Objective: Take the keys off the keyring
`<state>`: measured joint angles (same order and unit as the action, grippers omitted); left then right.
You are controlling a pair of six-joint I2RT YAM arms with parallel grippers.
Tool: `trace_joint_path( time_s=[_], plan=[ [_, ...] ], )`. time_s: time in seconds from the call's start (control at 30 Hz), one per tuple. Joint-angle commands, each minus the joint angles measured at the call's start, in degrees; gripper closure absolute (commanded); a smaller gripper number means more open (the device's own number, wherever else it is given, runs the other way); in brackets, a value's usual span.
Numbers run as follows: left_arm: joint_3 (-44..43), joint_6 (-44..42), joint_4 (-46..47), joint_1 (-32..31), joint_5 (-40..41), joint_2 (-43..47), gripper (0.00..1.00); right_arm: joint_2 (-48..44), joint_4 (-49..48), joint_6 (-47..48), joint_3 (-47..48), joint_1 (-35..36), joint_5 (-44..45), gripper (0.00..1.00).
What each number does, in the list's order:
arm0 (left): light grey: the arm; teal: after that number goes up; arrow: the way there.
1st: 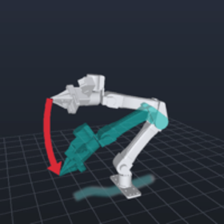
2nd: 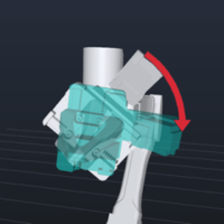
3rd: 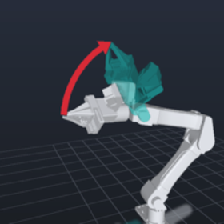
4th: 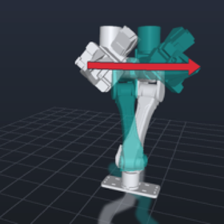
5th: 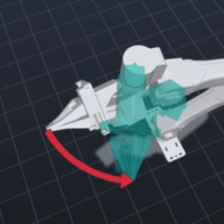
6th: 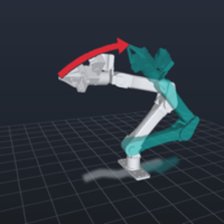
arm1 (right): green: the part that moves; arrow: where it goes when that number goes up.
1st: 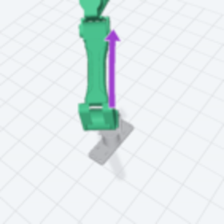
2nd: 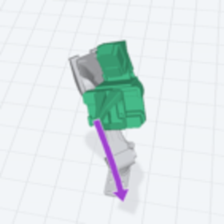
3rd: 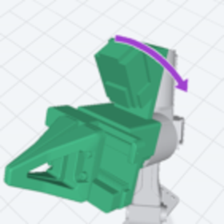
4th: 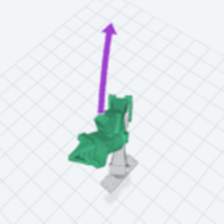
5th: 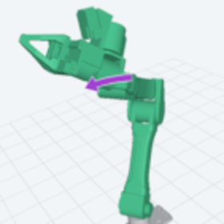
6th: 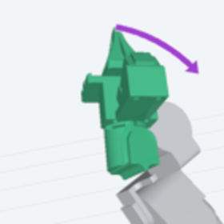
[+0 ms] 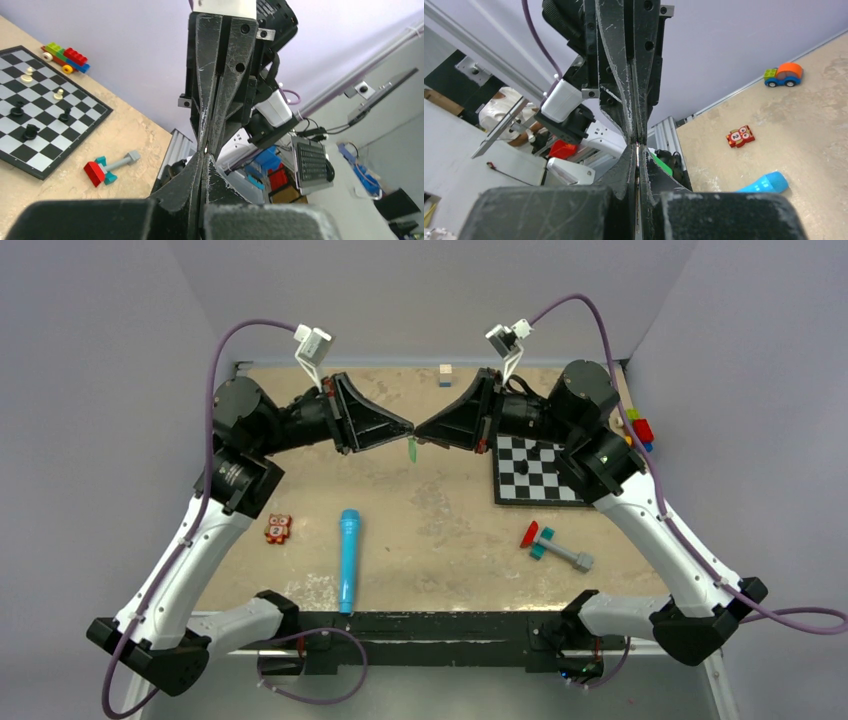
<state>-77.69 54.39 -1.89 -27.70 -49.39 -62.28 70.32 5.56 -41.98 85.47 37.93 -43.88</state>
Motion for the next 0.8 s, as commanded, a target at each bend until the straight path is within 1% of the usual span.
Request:
trace_joint_path(
  time_s=[0.0,0.17,0.3,0.43,0.53,0.77],
  plan=[
    [1.4,1.2,-0.2,-1.3,7.6,1.2,1.00,1.2,-0.9,-0.3,1.0,1.0,5.3,1.00],
    [2.7,2.5,0.3,-1.4,12.1,2.1,1.00,1.9,-3.8,-3.2,1.1,1.5,8.5,1.00],
    [1.7,3.1,0.1,-1.4,16.2,1.7,1.00,2.3,-5.1,-4.7,1.4,1.5,11.2,1.00],
    [0.1,4.5,0.9,-1.4,19.2,0.9,1.00,3.4,-5.3,-5.8,3.7,1.5,12.7,1.00],
    [-0.3,5.9,3.6,-1.4,20.8,0.7,1.00,4.3,-5.3,-6.5,5.8,1.5,13.9,1.00],
    [-0.7,8.0,4.0,-1.5,25.0,1.8,1.00,4.9,-5.2,-7.7,7.3,1.5,16.3,1.00]
  ],
)
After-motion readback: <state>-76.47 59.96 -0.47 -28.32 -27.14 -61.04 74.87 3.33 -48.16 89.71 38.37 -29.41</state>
